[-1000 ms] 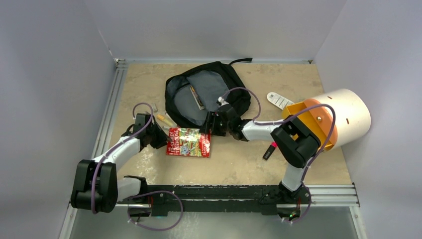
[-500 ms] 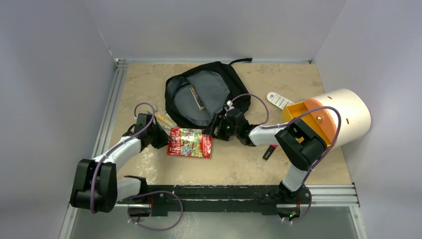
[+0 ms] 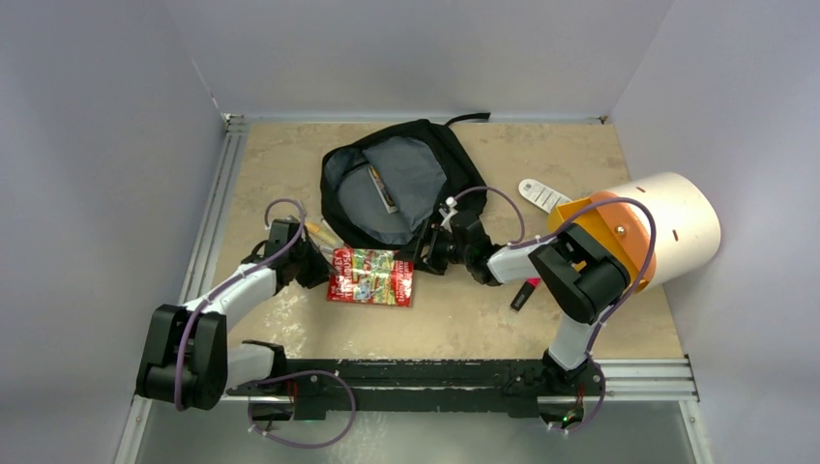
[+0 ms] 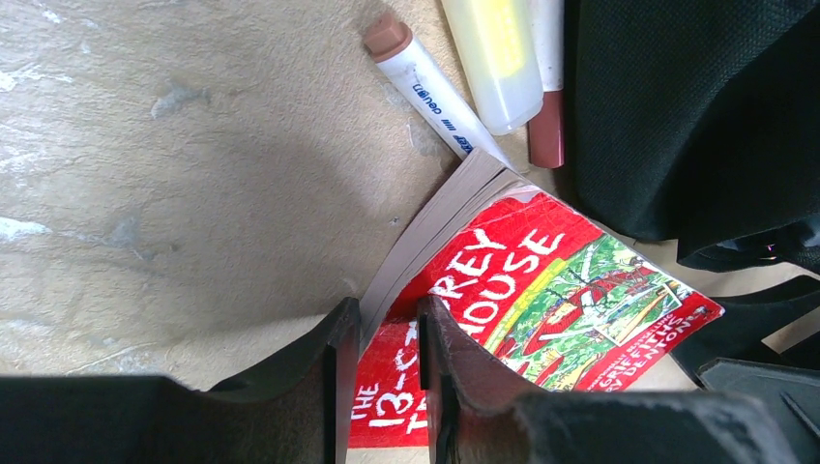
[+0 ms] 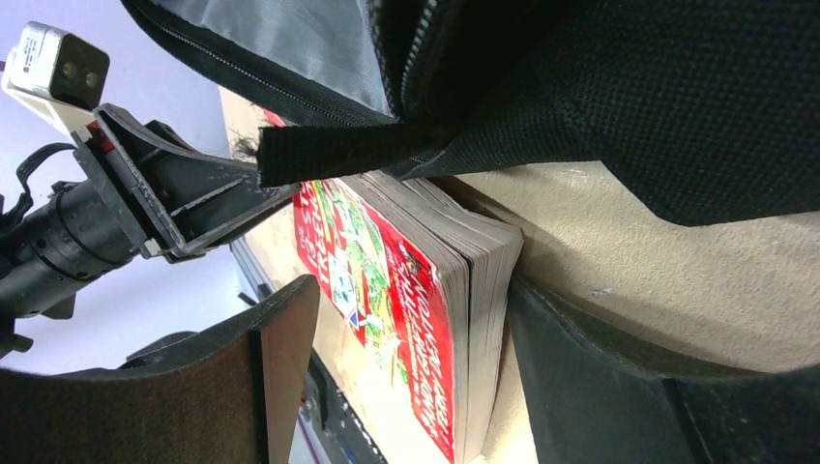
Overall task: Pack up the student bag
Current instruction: Pick up the book from the center of the board.
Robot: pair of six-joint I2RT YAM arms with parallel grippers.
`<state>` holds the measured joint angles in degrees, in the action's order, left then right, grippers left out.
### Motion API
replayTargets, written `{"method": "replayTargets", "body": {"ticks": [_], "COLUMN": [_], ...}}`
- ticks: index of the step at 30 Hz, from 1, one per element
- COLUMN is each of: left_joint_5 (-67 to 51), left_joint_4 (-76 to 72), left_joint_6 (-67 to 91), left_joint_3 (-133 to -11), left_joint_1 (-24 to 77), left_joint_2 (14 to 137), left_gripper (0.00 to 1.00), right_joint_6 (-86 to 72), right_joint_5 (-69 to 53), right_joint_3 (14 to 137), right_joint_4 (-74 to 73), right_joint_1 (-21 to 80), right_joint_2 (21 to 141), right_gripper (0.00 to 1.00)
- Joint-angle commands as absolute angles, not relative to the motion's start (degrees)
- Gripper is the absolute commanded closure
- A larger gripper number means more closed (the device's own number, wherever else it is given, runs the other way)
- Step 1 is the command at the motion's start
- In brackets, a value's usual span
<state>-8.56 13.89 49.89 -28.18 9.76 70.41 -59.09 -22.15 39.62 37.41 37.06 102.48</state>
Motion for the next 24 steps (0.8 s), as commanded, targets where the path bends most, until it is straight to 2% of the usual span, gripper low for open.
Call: {"method": "replayTargets", "body": {"ticks": [1,7,18,24], "left_joint_5": [-8.6,-8.6,-8.8,-8.8], "left_joint_4": [13.0,12.9,13.0,12.7], "left_joint_6": [49.5,49.6,49.7,50.2], "left_joint_3": [-29.1,-29.0,-28.9,-28.3], "left_joint_1": [10.9,11.0,11.1,11.6], "left_joint_2": [71.7,71.9,71.5,71.5], "left_gripper": [0.74,0.75,0.75,0.75], "right_joint_6": [-58.3,-57.1,-62.3,-69.4], "right_joint_5": [-21.9,-23.0,-26.0,-31.7], "right_joint_3": [37.2,36.7,34.7,32.2], "right_joint_4": [32.1,34.9,34.9,47.0], "right_joint_1": [37.2,37.2,37.2,37.2], "right_joint_2": [103.3,100.3,97.4,100.1], "right_gripper": [0.28,0.31,0.27,0.27]}}
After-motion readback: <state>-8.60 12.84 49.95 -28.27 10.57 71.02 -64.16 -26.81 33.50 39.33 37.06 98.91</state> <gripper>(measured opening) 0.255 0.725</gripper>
